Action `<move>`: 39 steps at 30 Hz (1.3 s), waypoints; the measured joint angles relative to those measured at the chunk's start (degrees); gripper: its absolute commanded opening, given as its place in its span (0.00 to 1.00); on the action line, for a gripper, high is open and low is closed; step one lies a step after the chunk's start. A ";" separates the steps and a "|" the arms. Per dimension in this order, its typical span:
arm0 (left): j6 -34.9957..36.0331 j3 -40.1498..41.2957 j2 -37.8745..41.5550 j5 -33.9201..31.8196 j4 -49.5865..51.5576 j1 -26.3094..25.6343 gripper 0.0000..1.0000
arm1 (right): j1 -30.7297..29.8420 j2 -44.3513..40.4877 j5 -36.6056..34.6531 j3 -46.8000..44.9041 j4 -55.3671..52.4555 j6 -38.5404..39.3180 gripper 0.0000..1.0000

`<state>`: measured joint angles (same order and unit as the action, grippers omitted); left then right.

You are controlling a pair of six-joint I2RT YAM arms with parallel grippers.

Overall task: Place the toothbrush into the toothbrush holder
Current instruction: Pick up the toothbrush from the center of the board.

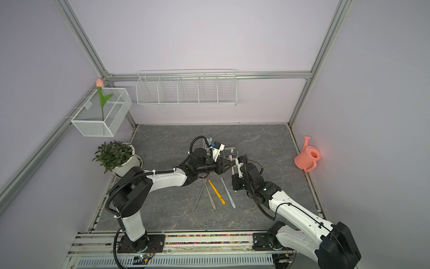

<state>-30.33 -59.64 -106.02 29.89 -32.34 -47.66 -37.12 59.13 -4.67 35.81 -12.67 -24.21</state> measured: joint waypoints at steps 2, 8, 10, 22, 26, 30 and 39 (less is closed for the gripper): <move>-0.24 -0.17 -0.31 0.20 -0.39 -0.04 0.27 | 0.00 0.00 0.00 0.00 0.17 0.09 0.15; -1.18 -0.66 -0.83 1.03 -0.81 -0.04 0.10 | 0.00 0.02 0.02 -0.04 0.20 0.28 0.15; -1.64 -0.98 -0.83 1.68 -1.46 -0.42 0.07 | 0.00 0.02 0.00 -0.22 0.31 0.26 0.15; -0.76 -1.22 -0.83 1.11 -1.20 -0.66 0.01 | 0.00 -0.74 -0.09 -0.50 0.55 0.46 0.32; 0.83 -1.22 -0.57 0.26 1.29 -0.52 0.00 | 0.00 -2.99 -0.26 -1.42 0.79 0.83 0.54; 3.06 -1.20 1.79 -1.27 5.31 -0.50 0.00 | 0.00 -4.46 -0.22 -2.05 0.96 1.16 0.63; 5.66 -1.20 6.38 -3.65 8.13 -0.50 0.00 | 0.00 -5.42 -0.26 -2.05 0.90 1.66 0.78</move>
<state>-24.67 -60.84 -99.63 26.24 -24.21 -48.16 -37.12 53.71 -4.93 33.76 -11.77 -22.55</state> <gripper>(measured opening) 0.083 0.768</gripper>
